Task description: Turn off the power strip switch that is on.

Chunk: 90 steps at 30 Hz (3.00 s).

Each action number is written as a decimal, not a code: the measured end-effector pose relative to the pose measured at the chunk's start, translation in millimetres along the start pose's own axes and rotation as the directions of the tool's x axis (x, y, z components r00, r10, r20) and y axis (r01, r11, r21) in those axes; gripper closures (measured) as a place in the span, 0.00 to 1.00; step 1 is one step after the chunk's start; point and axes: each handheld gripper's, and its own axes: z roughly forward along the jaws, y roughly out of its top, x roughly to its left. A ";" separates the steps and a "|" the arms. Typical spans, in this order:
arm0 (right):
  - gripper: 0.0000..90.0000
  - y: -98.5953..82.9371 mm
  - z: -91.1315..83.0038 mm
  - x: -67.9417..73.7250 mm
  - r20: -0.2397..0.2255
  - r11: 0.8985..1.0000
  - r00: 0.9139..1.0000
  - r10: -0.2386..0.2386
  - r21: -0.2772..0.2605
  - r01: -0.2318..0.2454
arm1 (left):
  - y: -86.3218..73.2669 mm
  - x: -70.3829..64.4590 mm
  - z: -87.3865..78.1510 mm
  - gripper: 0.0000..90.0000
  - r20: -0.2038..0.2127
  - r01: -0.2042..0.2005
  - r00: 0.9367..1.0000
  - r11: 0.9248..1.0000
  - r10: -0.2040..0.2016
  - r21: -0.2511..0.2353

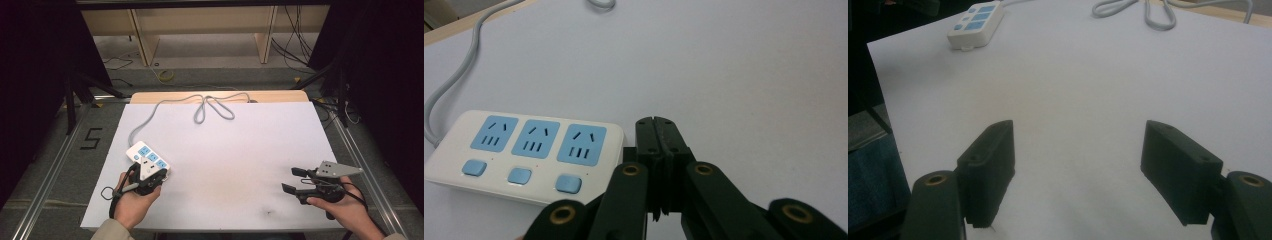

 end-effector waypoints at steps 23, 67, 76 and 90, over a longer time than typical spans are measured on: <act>0.33 0.2 1.5 0.5 0.000 1.000 1.000 -0.002 0.004 0.002 | 10.1 26.6 9.9 1.00 -0.066 0.047 0.997 0.999 -0.046 0.013; 0.34 0.3 3.4 1.4 0.000 1.000 1.000 -0.006 0.017 0.006 | 6.9 58.4 26.1 1.00 -0.126 0.114 0.987 0.990 -0.104 0.078; 0.34 0.2 4.0 1.7 -0.001 1.000 1.000 -0.009 0.016 0.009 | 8.1 62.3 28.9 1.00 -0.122 0.134 0.985 0.987 -0.122 0.088; 0.34 0.4 3.8 2.3 -0.001 1.000 1.000 -0.007 0.018 0.007 | 9.4 70.0 32.4 1.00 -0.149 0.168 0.977 0.979 -0.150 0.115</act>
